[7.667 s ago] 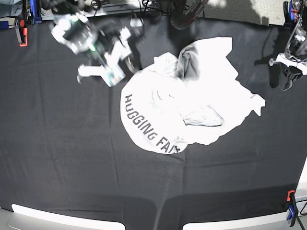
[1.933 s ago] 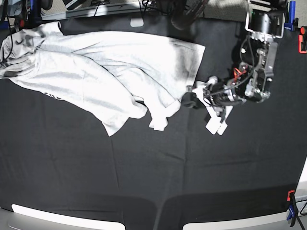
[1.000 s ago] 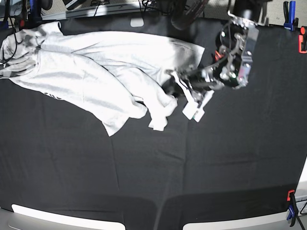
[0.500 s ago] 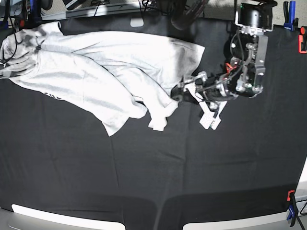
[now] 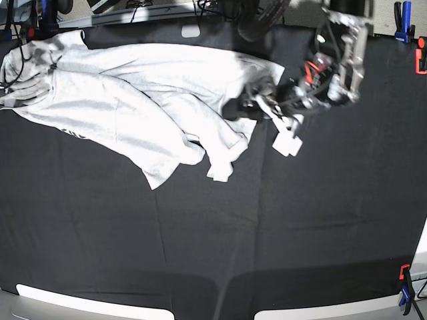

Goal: Layout the t-shirt on the table in an organized manner, then fold the t-shirt properly

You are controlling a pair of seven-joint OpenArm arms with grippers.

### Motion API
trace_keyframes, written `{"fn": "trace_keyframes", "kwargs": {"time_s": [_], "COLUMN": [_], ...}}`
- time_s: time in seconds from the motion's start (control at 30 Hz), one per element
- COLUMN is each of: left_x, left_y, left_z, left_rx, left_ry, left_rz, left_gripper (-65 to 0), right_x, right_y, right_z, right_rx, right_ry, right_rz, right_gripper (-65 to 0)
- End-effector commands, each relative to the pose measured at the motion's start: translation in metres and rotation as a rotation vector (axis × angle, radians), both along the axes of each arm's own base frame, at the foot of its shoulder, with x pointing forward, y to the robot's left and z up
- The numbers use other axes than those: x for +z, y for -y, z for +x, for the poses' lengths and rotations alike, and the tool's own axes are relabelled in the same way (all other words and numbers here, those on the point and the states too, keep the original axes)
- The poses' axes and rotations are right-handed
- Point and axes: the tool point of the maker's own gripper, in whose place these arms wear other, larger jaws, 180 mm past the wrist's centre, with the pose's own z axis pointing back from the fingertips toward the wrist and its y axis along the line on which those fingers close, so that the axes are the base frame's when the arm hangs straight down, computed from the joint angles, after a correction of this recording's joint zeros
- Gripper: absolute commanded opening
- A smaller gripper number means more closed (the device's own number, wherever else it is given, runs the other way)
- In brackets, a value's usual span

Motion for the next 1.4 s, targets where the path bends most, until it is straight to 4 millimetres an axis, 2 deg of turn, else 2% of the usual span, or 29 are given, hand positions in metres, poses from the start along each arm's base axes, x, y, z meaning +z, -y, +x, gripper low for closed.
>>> {"fn": "trace_keyframes", "kwargs": {"time_s": [0.0,0.1,0.17,0.2,0.27,0.3,0.43,0.53,0.67,0.8,0.97,1.07,1.2,1.3,1.37], "left_x": [0.008,0.019,0.024,0.024,0.015,0.010,-0.010,-0.015,-0.019,-0.012,0.008,0.015,0.013,0.010,0.009], "left_y": [0.005,0.017,0.019,0.017,0.010,0.007,-0.008,-0.020,-0.037,-0.048,-0.045,-0.043,-0.042,-0.042,-0.042], "left_z": [0.006,0.011,0.015,0.020,0.022,0.020,0.000,-0.016,-0.041,-0.068,-0.081,-0.086,-0.096,-0.103,-0.106], "left_rx": [-0.003,-0.021,-0.030,-0.018,-0.016,-0.028,-0.120,-0.155,-0.171,-0.191,-0.196,-0.201,-0.204,-0.206,-0.207], "left_ry": [0.024,0.063,0.106,0.128,0.146,0.143,0.064,0.009,-0.002,0.015,0.074,0.088,0.069,0.052,0.043], "left_rz": [-0.014,-0.049,-0.053,-0.037,0.030,0.063,0.166,0.167,0.205,0.237,0.231,0.227,0.224,0.222,0.221], "left_gripper": [-22.7,-23.5,-29.8,-37.2,-59.7,-65.0,-65.0,-65.0,-65.0,-65.0,-65.0,-65.0,-65.0,-65.0,-65.0], "right_x": [0.014,0.014,0.014,0.014,0.014,0.014,0.013,0.010,-0.004,-0.025,-0.063,-0.076,-0.087,-0.104,-0.115], "right_y": [-0.001,0.000,0.000,-0.001,-0.001,-0.001,-0.010,-0.030,-0.077,-0.135,-0.226,-0.278,-0.333,-0.358,-0.364], "right_z": [0.005,0.005,0.005,0.005,0.005,0.005,0.011,0.020,0.033,0.046,0.058,0.069,0.083,0.084,0.085], "right_rx": [0.020,0.020,0.020,0.020,0.020,0.020,0.054,0.149,0.355,0.528,0.762,0.884,0.994,1.041,1.036], "right_ry": [0.033,0.034,0.034,0.034,0.034,0.034,0.068,0.091,0.063,0.040,-0.075,-0.128,-0.175,-0.256,-0.295], "right_rz": [-0.033,-0.033,-0.034,-0.033,-0.033,-0.033,0.029,0.112,0.248,0.407,0.511,0.493,0.400,0.298,0.219], "right_gripper": [-38.9,-38.9,-38.9,-38.9,-38.9,-38.9,-38.9,-38.9,-38.9,-38.9,-38.9,-38.9,-38.9,-38.9,-38.9]}}
